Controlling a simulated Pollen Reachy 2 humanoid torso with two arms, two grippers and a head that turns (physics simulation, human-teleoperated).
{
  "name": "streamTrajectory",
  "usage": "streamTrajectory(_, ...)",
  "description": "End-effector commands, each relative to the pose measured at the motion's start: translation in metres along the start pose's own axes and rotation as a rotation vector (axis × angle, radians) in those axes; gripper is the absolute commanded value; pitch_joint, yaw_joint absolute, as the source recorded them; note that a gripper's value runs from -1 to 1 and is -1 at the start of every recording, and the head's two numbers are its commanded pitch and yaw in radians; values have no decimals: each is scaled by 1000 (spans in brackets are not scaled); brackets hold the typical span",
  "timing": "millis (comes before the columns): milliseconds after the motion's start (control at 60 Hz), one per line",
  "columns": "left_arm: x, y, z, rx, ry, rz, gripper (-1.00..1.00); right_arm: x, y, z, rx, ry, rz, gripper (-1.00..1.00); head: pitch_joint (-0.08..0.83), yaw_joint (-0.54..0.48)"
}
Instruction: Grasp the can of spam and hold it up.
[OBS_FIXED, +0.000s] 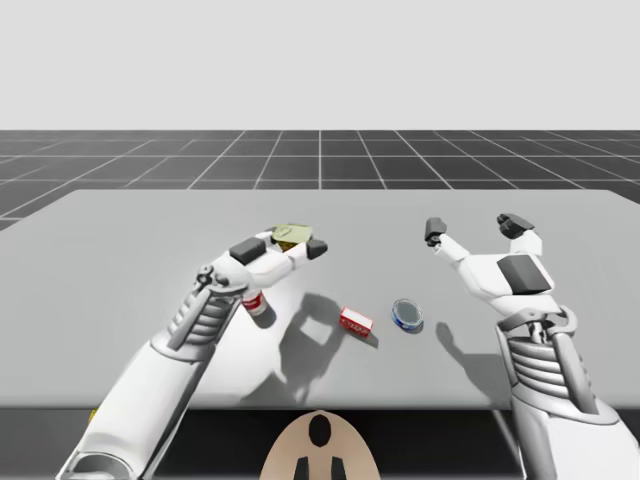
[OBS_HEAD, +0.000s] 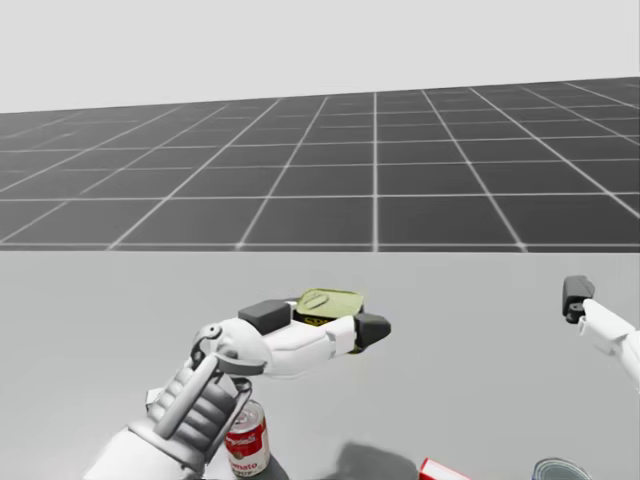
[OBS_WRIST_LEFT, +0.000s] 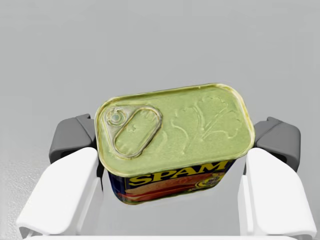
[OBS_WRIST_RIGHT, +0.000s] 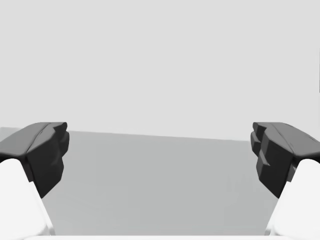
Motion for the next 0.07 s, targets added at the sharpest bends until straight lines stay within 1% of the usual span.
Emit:
streamTrajectory(17, 74, -6, 20, 190, 75, -17, 1000, -2, -3, 1, 12, 6, 24, -1000, 278, 119)
streamTrajectory(67, 92, -10, 29, 187, 29, -24, 1000, -3, -5, 1, 22, 14, 34, -1000, 278, 119)
